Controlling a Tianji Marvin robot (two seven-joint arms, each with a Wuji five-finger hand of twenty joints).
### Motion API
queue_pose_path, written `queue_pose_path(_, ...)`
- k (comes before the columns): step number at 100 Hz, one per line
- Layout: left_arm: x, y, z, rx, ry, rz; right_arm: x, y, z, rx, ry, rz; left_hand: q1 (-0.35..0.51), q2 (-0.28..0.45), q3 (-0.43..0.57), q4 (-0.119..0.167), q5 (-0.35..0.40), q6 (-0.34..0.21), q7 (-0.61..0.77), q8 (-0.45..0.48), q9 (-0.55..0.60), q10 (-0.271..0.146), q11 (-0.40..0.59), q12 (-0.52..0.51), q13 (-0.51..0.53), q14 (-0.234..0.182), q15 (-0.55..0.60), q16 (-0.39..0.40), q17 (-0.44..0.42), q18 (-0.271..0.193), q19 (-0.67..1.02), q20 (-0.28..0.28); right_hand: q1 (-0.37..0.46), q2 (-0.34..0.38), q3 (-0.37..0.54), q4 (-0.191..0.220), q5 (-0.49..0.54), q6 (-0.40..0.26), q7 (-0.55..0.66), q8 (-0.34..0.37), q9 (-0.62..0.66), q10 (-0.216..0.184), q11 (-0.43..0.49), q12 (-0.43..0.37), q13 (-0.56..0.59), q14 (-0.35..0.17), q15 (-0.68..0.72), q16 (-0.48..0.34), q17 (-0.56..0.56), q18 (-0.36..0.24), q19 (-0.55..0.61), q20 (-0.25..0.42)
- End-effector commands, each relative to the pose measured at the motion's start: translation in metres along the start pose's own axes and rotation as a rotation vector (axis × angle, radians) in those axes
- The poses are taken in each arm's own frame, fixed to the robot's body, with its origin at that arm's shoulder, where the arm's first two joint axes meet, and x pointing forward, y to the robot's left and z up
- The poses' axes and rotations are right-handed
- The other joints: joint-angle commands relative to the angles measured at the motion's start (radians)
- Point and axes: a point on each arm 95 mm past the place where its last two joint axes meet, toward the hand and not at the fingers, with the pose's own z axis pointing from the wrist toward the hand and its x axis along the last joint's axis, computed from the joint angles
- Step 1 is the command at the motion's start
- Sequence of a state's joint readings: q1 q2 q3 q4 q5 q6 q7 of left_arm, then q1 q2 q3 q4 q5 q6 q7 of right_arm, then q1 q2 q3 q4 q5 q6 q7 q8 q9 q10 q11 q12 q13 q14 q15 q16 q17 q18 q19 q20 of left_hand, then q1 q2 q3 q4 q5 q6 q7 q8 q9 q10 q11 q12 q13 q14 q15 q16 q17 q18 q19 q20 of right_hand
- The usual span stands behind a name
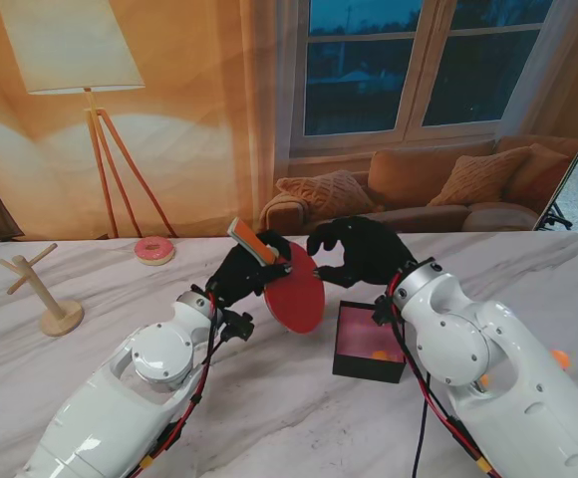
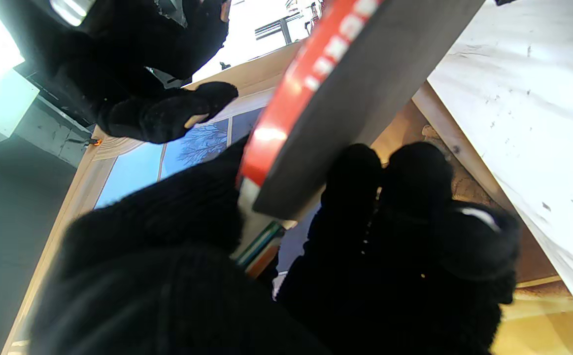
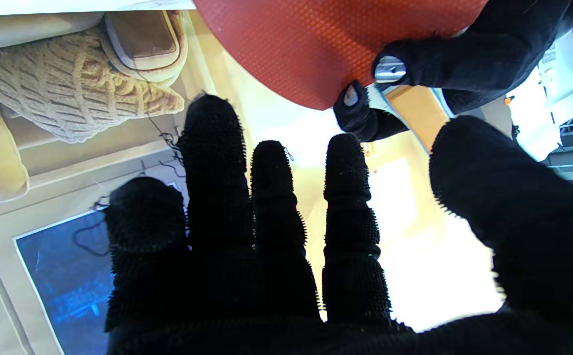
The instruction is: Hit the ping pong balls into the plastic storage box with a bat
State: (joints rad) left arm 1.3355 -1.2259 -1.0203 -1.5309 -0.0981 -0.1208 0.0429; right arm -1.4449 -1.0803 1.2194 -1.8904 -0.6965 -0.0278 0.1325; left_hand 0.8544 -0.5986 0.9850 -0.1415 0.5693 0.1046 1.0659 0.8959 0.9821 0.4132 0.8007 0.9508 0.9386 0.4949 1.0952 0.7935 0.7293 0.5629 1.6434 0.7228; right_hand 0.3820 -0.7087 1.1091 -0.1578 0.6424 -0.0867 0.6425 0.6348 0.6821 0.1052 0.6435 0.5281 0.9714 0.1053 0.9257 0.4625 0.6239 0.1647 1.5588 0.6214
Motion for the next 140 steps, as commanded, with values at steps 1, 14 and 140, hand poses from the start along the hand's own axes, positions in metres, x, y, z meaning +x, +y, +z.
queue_pose_path(1,0.0,-0.003,-0.005,-0.005,0.0,-0.016,-0.005,-0.003,-0.003,0.012,-0.018,-0.011,0.012,-0.01,0.051,-0.03,0.024,0.021,0.042,0.015,0.017,-0.124,-0.003,0.028,-0.002,0.117,0.029,0.016,0.012,-0.087,0.047,0.011,-0.024,0.015,-0.017,0.027,-0.023,0.004,-0.01,0.01,-0.056,-0.008,-0.004,-0.01,-0.021,0.01,-0.016,0.002,-0.012,0.004,-0.005,0.004)
queue_pose_path(14,-0.002,-0.007,-0.009,0.007,-0.004,-0.004,-0.015,-0.001,-0.008,0.014,-0.044,-0.025,0.012,-0.01,0.05,-0.03,0.024,0.021,0.042,0.015,0.017,-0.123,-0.003,0.027,-0.003,0.118,0.028,0.016,0.011,-0.085,0.047,0.011,-0.022,0.024,-0.021,0.028,-0.022,0.008,-0.015,0.013,-0.059,-0.007,-0.006,-0.01,-0.041,0.007,-0.03,0.002,-0.042,0.0,-0.024,0.006)
queue_pose_path(140,-0.024,-0.016,-0.027,0.039,-0.103,0.027,-0.195,0.012,-0.146,-0.045,-0.627,-0.381,0.02,-0.006,0.044,-0.031,0.023,0.023,0.039,0.018,0.014,-0.116,0.0,0.025,-0.005,0.12,0.032,0.016,0.011,-0.085,0.047,0.011,-0.009,0.001,-0.036,0.026,-0.093,0.034,-0.088,-0.011,-0.147,-0.023,-0.047,-0.016,-0.315,-0.028,-0.244,-0.012,-0.369,-0.038,-0.314,0.04)
